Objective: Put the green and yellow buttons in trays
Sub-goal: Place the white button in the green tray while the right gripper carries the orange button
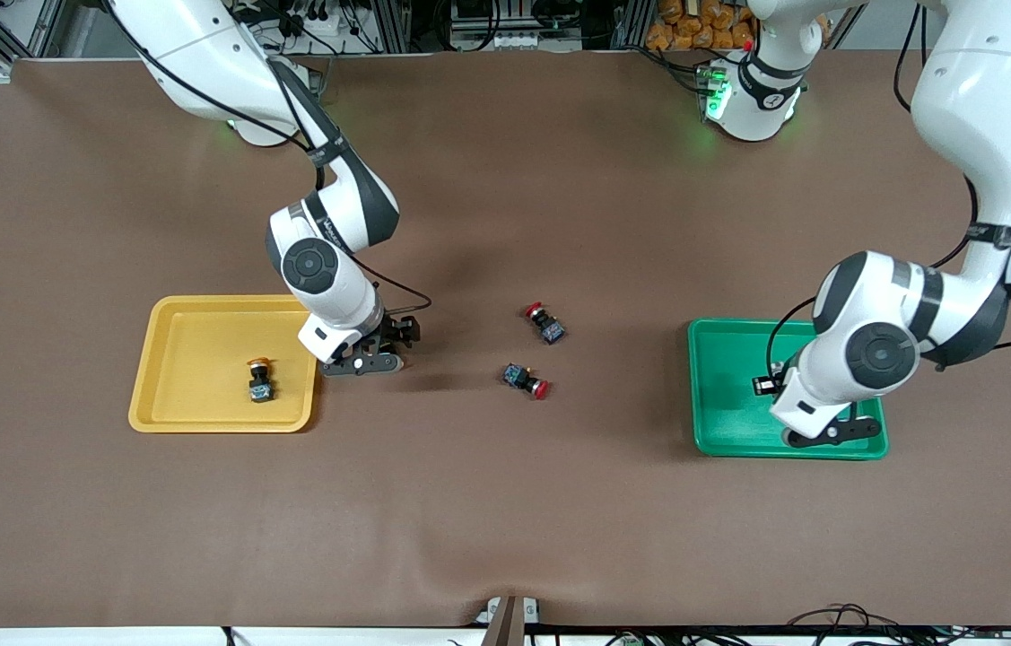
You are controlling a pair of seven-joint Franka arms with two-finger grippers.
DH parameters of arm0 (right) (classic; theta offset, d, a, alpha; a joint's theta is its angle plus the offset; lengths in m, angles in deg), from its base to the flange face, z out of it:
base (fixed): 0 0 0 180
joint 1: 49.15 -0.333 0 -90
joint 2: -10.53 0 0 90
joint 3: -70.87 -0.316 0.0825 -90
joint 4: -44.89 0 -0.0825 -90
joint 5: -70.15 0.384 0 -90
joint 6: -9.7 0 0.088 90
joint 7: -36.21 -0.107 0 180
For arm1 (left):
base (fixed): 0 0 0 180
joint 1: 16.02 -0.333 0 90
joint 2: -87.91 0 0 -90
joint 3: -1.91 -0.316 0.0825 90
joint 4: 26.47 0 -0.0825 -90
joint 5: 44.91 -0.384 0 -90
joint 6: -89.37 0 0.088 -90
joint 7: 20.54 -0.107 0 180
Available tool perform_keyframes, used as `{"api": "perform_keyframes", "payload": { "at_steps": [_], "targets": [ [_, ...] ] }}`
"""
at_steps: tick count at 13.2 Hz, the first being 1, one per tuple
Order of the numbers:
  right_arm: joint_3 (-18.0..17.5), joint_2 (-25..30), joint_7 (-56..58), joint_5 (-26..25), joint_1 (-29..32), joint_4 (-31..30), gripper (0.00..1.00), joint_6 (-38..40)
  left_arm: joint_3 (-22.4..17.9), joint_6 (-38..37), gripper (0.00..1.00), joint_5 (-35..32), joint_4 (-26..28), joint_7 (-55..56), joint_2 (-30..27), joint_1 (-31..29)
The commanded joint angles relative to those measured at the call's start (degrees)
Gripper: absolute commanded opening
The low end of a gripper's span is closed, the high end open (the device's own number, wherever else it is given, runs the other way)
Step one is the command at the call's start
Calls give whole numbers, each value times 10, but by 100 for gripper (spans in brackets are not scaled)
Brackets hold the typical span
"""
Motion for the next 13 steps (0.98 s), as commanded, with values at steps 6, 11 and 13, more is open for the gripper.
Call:
{"api": "perform_keyframes", "payload": {
  "at_steps": [6,11,13],
  "targets": [
    [-2,-36,71,-8,37,-7,83,-66,0,-7,59,-64,-9,-45,74,20],
    [-3,-39,59,-8,29,-9,65,-75,4,-2,100,-72,-39,-27,55,26],
    [-3,-39,19,-8,19,-12,0,-74,8,-10,100,-72,-91,-26,50,38]
  ]
}}
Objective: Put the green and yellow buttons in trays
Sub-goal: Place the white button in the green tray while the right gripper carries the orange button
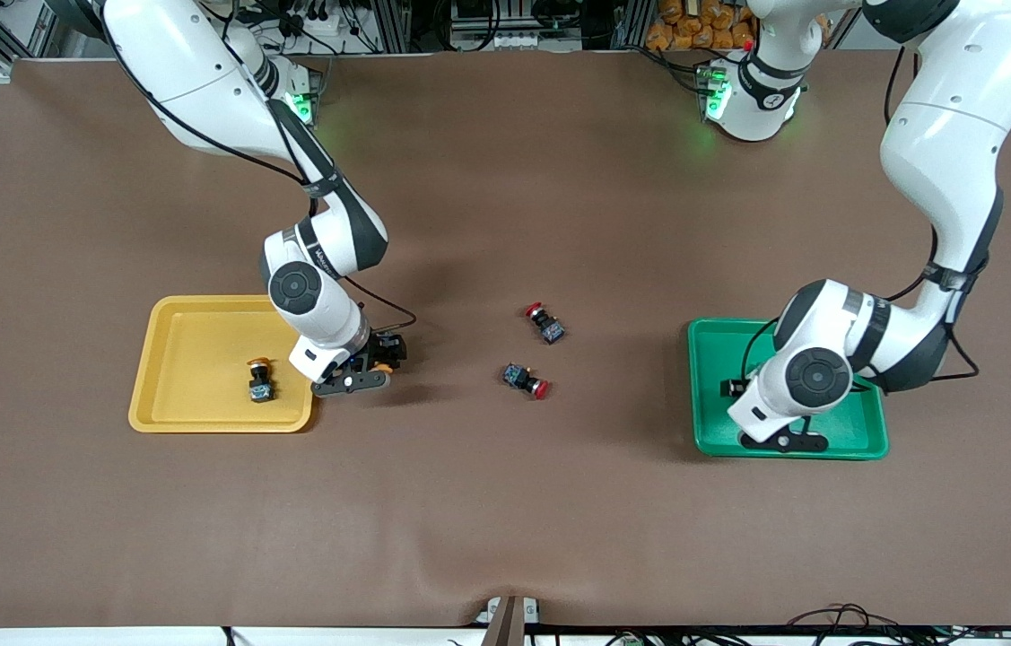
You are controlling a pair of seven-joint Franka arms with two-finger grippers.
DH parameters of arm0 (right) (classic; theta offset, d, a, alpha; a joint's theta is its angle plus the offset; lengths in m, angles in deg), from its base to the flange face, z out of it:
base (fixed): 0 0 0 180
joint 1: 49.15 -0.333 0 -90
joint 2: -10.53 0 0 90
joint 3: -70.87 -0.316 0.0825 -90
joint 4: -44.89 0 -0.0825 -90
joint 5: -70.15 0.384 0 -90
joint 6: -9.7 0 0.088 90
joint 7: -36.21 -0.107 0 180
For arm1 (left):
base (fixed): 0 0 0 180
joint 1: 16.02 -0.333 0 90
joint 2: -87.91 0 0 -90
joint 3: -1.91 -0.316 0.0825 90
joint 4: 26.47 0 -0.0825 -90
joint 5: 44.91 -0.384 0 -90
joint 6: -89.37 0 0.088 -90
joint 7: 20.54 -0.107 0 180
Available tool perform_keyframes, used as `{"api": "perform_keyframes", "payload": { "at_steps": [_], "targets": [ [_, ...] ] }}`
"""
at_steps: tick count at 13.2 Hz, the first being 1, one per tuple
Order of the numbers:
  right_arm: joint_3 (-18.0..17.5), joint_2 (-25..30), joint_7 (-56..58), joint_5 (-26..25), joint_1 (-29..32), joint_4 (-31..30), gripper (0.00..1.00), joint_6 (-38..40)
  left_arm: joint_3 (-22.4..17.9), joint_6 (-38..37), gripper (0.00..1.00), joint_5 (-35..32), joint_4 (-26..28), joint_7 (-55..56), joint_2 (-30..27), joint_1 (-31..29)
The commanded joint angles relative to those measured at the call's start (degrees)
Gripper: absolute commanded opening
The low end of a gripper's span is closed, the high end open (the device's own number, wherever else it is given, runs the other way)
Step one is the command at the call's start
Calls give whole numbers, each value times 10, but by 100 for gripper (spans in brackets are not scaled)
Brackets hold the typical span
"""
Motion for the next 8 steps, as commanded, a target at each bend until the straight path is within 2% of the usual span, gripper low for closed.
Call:
{"api": "perform_keyframes", "payload": {
  "at_steps": [1,5,7,8],
  "targets": [
    [-1,5,-61,-7,-18,-12,0,-8,1,-22,100,-15,-51,7,-32,15],
    [-2,6,-66,-6,-15,-13,0,-9,3,-81,100,2,-55,0,-121,8],
    [-2,23,-60,-6,-5,-12,0,13,7,-119,100,29,-57,-4,-163,10],
    [-2,45,-57,-6,4,-9,0,50,13,-149,100,40,-56,-5,-184,7]
  ]
}}
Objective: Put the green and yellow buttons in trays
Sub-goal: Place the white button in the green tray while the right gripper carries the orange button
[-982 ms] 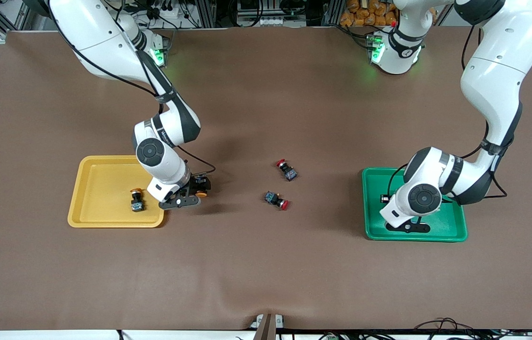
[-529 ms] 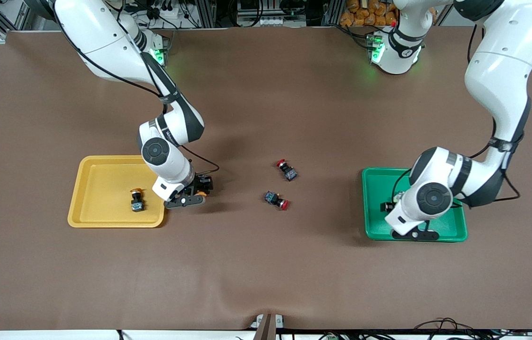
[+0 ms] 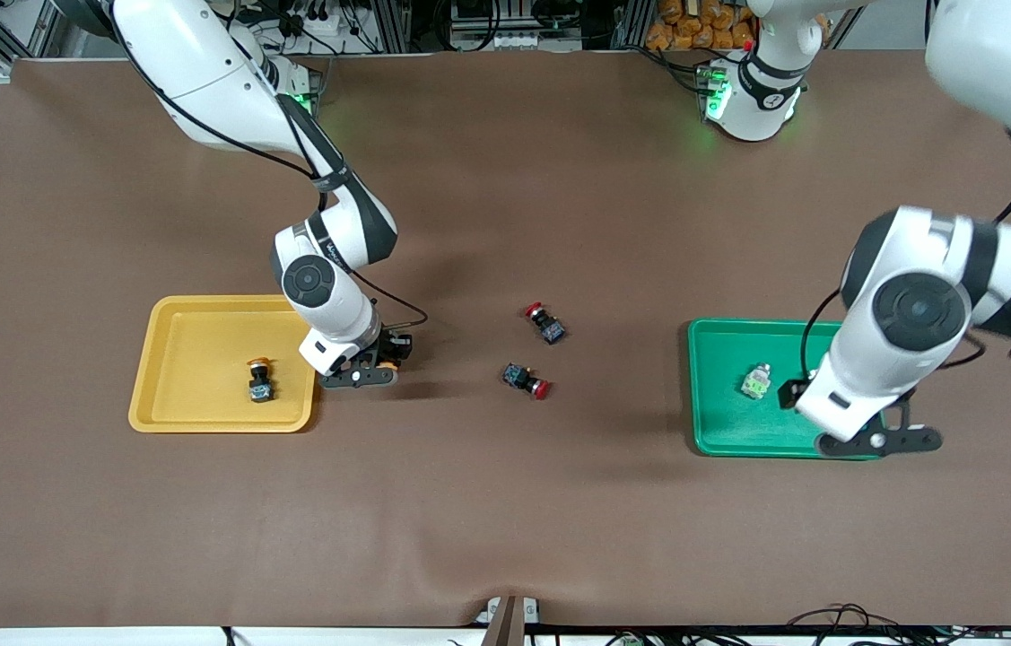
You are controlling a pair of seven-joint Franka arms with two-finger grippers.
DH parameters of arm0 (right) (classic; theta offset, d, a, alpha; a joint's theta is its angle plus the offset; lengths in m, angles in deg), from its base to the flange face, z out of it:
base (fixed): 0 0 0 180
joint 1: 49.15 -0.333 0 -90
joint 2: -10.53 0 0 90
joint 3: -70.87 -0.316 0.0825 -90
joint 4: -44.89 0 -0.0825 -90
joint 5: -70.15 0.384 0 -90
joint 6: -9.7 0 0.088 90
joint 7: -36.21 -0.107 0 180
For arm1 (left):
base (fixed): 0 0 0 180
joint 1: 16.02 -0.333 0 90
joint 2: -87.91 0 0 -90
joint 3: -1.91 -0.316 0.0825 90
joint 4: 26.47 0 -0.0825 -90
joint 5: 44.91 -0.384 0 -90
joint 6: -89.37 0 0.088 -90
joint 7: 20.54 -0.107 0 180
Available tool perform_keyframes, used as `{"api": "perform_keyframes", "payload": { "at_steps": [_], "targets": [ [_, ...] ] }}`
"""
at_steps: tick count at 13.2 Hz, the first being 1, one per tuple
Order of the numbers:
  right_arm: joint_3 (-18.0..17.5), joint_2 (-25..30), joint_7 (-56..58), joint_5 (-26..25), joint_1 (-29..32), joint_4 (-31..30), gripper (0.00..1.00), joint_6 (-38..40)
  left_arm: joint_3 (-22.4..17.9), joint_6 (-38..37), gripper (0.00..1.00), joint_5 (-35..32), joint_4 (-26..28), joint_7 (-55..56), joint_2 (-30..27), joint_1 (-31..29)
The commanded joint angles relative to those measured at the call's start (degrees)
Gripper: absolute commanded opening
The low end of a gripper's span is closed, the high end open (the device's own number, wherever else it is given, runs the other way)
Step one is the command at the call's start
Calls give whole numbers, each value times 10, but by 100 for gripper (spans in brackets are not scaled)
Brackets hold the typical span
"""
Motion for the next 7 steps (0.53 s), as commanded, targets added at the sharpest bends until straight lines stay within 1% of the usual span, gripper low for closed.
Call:
{"api": "perform_keyframes", "payload": {
  "at_steps": [1,2,4,6,7],
  "targets": [
    [-4,61,-1,-4,27,-1,0,100,6,-63,100,32,15,-22,-63,-5],
    [-4,82,5,-4,34,13,0,153,-6,-93,100,60,17,-52,-92,4],
    [-4,103,20,-4,50,39,0,221,-58,-101,100,105,49,-89,-146,23],
    [-4,108,47,-4,66,60,0,257,-141,-101,100,148,85,-142,-201,76],
    [-4,111,57,-4,74,62,0,262,-179,-101,100,166,105,-161,-227,100]
  ]
}}
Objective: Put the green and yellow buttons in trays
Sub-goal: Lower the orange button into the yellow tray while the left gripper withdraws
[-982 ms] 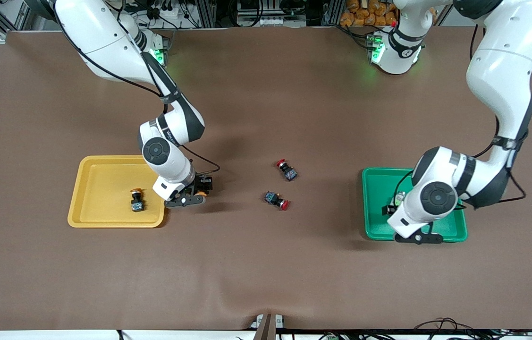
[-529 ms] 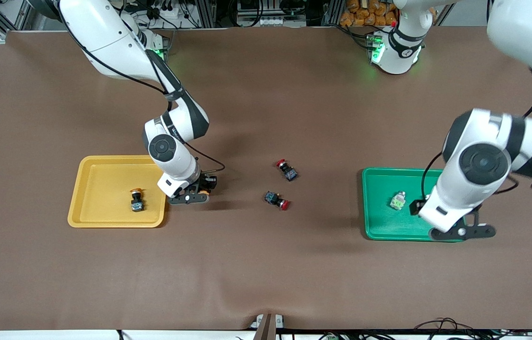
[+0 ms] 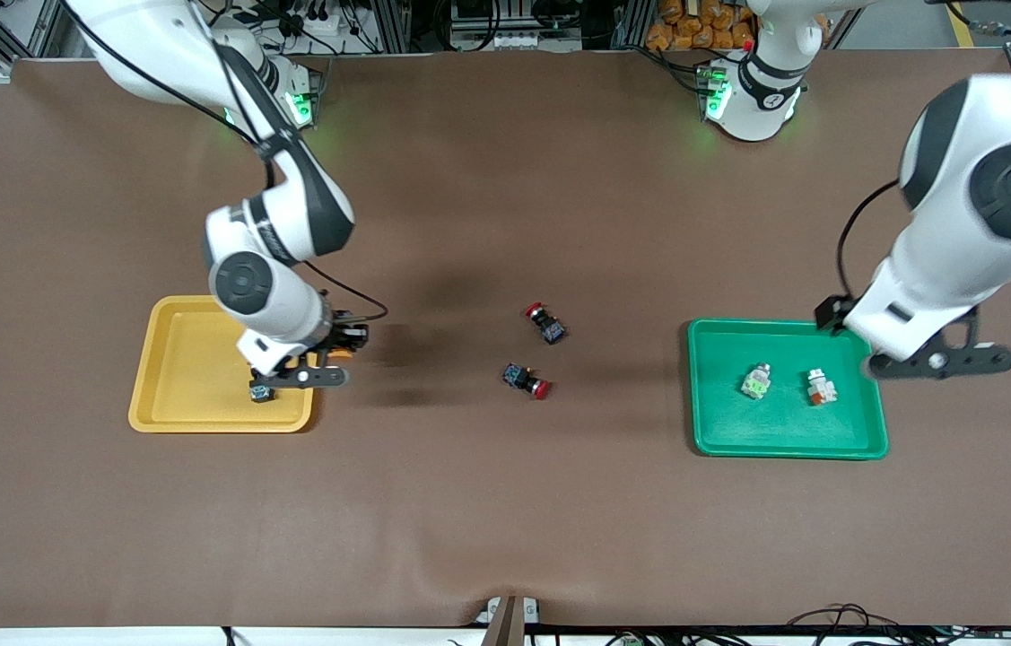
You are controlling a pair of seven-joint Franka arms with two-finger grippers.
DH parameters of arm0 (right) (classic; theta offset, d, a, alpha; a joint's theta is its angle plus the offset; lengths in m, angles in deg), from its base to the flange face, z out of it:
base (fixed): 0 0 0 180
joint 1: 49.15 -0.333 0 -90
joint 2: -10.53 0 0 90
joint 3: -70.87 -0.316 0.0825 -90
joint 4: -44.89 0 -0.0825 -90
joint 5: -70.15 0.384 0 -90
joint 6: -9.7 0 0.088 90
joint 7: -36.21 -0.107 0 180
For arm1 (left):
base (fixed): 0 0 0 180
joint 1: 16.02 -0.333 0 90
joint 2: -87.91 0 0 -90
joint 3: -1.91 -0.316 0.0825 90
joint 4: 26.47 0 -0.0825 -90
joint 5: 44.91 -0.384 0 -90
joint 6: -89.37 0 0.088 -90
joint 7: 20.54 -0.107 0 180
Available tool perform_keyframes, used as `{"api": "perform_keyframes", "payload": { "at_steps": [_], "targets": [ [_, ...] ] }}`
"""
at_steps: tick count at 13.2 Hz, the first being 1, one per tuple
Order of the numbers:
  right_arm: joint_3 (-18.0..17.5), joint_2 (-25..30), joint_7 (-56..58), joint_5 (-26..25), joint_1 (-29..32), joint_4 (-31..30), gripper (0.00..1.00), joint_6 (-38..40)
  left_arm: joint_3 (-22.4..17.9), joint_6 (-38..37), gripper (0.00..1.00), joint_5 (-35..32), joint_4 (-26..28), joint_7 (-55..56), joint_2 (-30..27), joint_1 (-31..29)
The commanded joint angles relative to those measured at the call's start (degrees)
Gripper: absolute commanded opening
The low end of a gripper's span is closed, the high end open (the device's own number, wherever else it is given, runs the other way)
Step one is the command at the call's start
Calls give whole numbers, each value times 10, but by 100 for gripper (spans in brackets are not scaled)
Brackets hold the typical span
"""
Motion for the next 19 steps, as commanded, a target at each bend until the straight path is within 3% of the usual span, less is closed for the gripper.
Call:
{"api": "perform_keyframes", "payload": {
  "at_steps": [1,4,7,11,16,19],
  "targets": [
    [-7,5,35,-4,28,5,0,16,-92,4,100,47,81,-56,-98,58],
    [-6,12,132,-4,84,0,0,28,-133,-10,100,62,123,-99,-166,90],
    [-6,15,236,-4,140,0,0,48,-132,-57,100,80,111,-146,-197,85],
    [-6,12,254,-4,153,-1,0,45,-130,-127,100,126,44,-163,-188,77],
    [-5,-27,311,-5,174,-2,0,-21,-136,-123,100,161,43,-164,-172,72],
    [-5,-78,365,-6,188,-1,0,-106,-136,-91,100,151,43,-209,-156,73]
  ]
}}
